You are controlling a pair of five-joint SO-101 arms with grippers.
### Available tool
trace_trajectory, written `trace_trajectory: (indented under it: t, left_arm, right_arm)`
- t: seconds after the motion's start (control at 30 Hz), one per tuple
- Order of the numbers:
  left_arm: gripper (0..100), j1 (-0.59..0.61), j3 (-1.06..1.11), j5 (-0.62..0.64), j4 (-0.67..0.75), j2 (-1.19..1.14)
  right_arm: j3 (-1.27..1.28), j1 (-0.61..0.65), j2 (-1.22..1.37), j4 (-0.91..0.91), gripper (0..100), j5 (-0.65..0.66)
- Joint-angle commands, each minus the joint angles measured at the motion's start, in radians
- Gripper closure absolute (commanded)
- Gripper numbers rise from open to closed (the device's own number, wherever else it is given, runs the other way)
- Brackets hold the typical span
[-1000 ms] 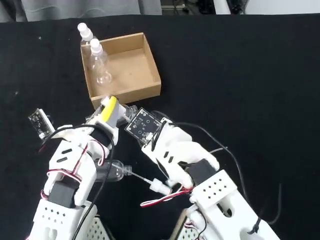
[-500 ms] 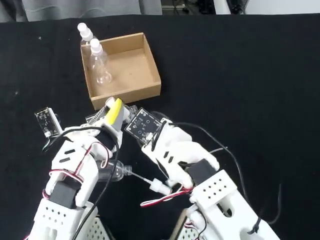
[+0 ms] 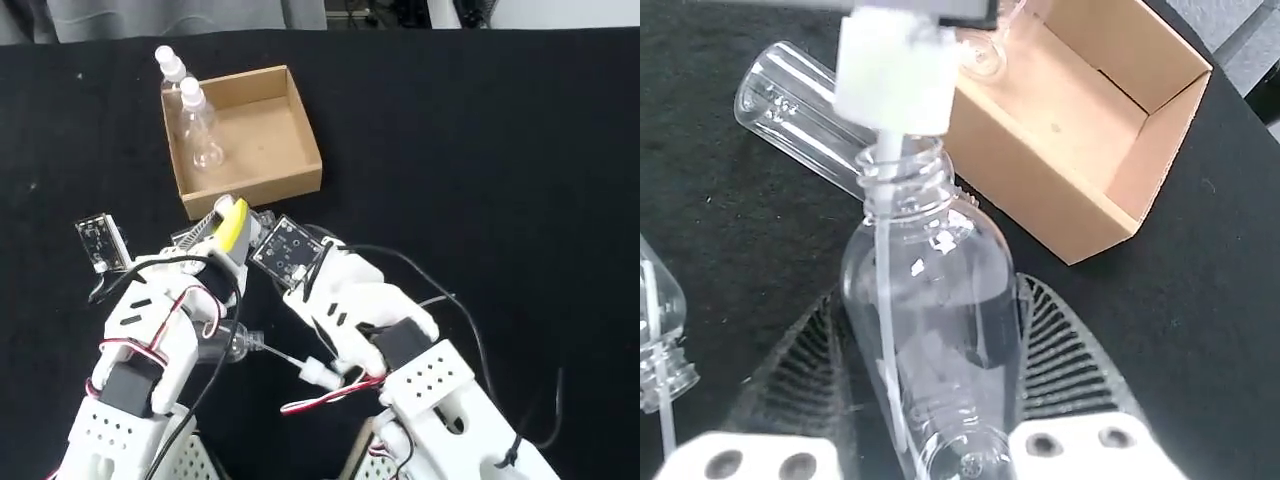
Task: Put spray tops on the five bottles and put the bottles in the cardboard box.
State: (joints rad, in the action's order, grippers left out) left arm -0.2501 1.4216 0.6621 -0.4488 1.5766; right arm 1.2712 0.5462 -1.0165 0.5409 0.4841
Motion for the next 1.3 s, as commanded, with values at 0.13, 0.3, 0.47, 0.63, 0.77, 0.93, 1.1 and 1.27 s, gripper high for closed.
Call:
trace_trajectory:
  t: [0.13, 0.3, 0.47, 0.63, 0.77, 0.93, 1.1, 1.27]
  left_arm:
    - [82, -0.007, -0.047, -0.011, -0.083, 0.009]
    - [82, -0.007, -0.082, -0.009, -0.143, 0.009]
    - [82, 0.004, -0.082, -0.008, -0.14, 0.011]
    - [82, 0.004, -0.082, 0.002, -0.14, 0.011]
    - [82, -0.004, -0.082, 0.032, -0.138, 0.011]
    - [82, -0.005, -0.082, 0.031, -0.137, 0.011]
    - [82, -0.007, -0.104, 0.032, -0.137, 0.012]
    - [82, -0.008, -0.12, 0.034, -0.137, 0.012]
  right_arm:
    - [-0.015, 0.014, -0.039, -0.029, 95.9, -0.064]
    - [-0.015, 0.014, -0.039, -0.031, 95.9, -0.064]
    - [-0.012, 0.015, -0.039, -0.031, 95.9, -0.057]
    - [-0.012, 0.015, -0.039, -0.031, 95.9, -0.055]
    - [-0.01, 0.015, -0.039, -0.031, 95.9, -0.055]
    - [-0.008, 0.015, -0.039, -0.028, 95.9, -0.055]
    - [-0.008, 0.015, -0.039, -0.028, 95.9, -0.055]
    - [-0.007, 0.015, -0.039, -0.025, 95.9, -0.055]
